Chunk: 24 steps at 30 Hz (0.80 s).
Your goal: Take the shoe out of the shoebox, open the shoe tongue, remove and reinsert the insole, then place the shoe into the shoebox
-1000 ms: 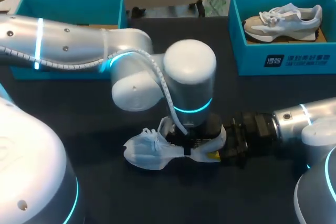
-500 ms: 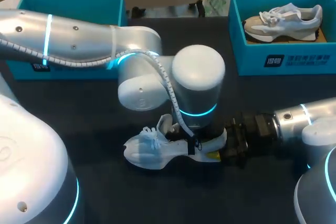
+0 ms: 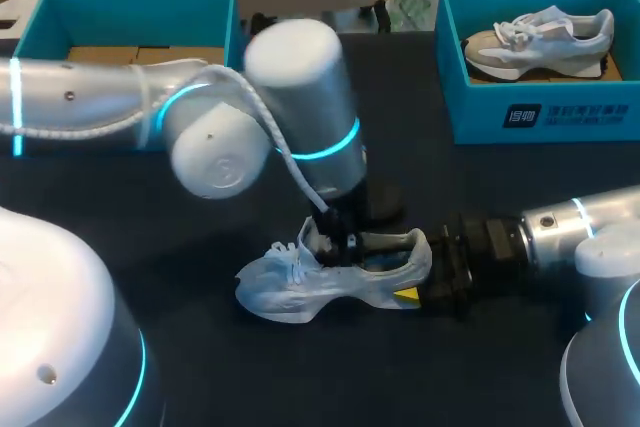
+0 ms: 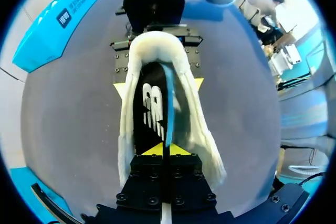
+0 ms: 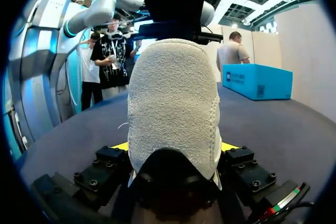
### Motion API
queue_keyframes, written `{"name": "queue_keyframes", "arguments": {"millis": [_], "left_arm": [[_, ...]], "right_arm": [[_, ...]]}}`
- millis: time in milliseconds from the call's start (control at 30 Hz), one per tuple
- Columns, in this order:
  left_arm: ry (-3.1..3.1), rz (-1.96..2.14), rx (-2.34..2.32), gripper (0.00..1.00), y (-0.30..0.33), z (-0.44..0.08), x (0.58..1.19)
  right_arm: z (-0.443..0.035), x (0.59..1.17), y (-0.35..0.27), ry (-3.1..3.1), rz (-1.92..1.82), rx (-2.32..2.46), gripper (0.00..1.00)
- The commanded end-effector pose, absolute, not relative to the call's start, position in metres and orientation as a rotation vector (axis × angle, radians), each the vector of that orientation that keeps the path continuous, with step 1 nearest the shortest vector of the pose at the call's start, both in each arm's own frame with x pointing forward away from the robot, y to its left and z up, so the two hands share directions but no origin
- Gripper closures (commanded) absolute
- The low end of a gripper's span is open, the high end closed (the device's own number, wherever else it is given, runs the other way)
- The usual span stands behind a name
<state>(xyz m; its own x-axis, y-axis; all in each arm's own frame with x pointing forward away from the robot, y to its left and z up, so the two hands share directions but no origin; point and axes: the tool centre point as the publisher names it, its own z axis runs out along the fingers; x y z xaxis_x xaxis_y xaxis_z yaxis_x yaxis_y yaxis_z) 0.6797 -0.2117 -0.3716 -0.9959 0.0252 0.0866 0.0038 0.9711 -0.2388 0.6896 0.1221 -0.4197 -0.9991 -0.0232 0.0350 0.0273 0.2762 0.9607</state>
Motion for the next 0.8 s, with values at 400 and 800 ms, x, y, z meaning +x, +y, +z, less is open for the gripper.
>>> {"name": "queue_keyframes", "arguments": {"millis": [400, 800], "left_arm": [[-3.012, 0.739, -0.003, 1.00, -0.198, -0.342, 0.669], [-2.999, 0.842, 0.073, 1.00, -0.201, -0.332, 0.675]], "right_arm": [[-0.421, 0.690, 0.122, -2.479, -1.862, -0.006, 1.00], [-0.421, 0.690, 0.122, -2.479, -1.862, -0.006, 1.00]]}}
